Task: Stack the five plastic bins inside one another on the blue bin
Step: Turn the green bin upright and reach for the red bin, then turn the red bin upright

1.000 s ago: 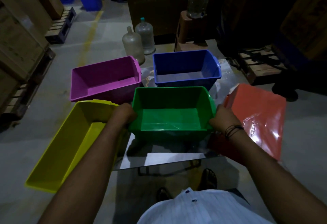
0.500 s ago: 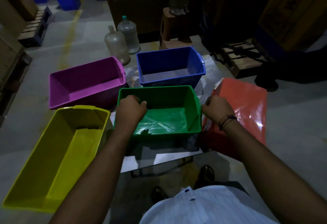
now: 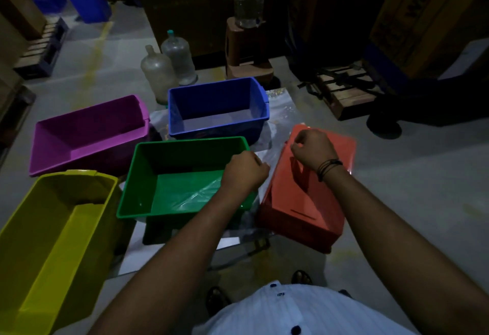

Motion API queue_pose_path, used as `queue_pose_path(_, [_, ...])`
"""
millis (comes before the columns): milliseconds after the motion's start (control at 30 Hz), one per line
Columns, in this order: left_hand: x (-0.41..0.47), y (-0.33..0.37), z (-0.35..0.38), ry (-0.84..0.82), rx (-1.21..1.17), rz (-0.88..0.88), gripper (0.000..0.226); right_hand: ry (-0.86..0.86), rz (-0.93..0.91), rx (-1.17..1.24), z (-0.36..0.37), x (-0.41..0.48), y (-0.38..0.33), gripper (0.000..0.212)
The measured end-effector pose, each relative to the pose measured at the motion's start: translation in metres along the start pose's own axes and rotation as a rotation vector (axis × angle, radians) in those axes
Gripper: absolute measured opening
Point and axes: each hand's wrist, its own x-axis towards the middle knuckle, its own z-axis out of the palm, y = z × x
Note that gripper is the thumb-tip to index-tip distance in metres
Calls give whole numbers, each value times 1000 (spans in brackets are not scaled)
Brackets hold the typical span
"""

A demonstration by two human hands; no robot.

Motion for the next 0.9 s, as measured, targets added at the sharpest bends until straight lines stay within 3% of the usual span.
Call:
queue_pose_path(233, [-12,33,48,-102,248,-129,51,-91,138,-174,-24,34,53,64])
queue_pose_path(333, [-19,48,57,-106,229,-246,59,-159,299,-171,-26,47,73,74])
queue_pose_path(467, [-20,59,73,-155,18,-404,32,-233,396,12,-26,55,97,85])
queue_pose_path(667, [-18,77,85,-108,-162,-424,32,-225,298,161,-39,58,106,77])
queue_pose_path(767, [-10,86,81,-2,-326,-489,42,-118,257,234,-63,60,99,64])
queue_pose_path(900, [8,94,74,-8,-437,-412,41,63,172,382,-104,66,85,50])
